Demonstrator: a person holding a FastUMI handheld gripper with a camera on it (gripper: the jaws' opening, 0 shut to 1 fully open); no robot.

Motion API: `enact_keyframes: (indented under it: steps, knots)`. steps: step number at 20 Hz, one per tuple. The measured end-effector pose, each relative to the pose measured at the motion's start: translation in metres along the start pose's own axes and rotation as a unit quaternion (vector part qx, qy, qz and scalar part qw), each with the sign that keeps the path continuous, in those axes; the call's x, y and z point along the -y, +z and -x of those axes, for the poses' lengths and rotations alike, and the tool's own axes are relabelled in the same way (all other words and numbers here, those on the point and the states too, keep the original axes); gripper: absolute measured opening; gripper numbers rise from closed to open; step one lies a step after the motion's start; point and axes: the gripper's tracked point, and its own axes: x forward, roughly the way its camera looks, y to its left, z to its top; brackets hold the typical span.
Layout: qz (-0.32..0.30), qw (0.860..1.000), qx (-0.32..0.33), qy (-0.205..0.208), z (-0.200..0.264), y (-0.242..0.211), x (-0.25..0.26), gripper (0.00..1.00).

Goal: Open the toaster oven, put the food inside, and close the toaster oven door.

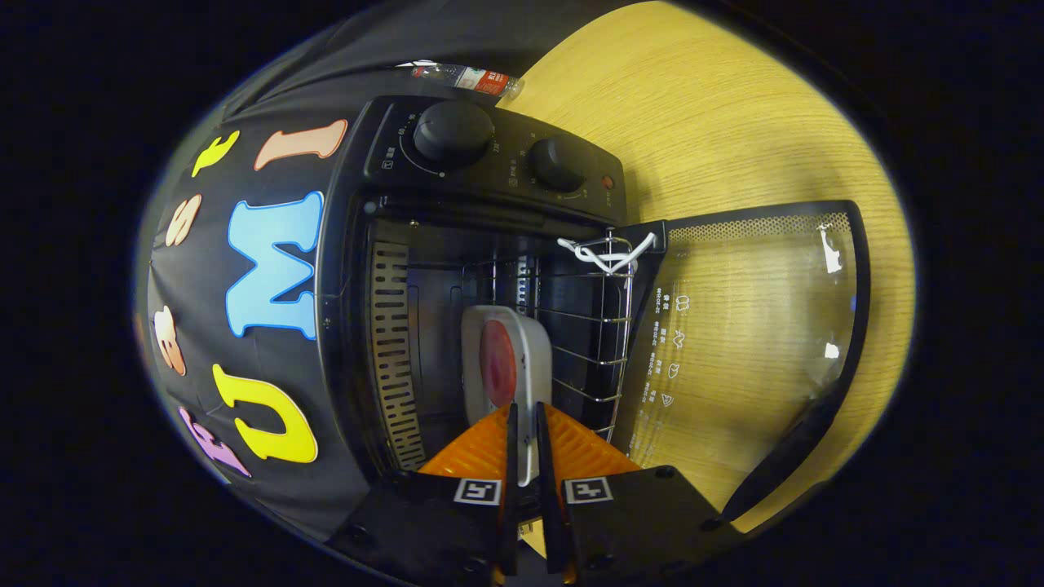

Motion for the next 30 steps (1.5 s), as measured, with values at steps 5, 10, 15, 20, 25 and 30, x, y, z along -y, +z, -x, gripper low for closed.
enact_keyframes:
  steps: [5,10,15,20,25,30]
  knots:
    - [0.06,0.998,-0.016,0.015,0.02,-0.011,-0.004,0.86]
    - [0.158,0.985,-0.063,0.005,0.052,-0.029,0.007,0.97]
    - [0.286,0.953,-0.098,0.005,0.09,-0.036,0.025,0.97]
    - [0.385,0.916,-0.113,-0.012,0.116,-0.033,0.056,0.97]
    - [0.468,0.875,-0.119,-0.028,0.128,-0.029,0.08,0.98]
    - [0.551,0.822,-0.126,-0.062,0.128,-0.023,0.109,0.98]
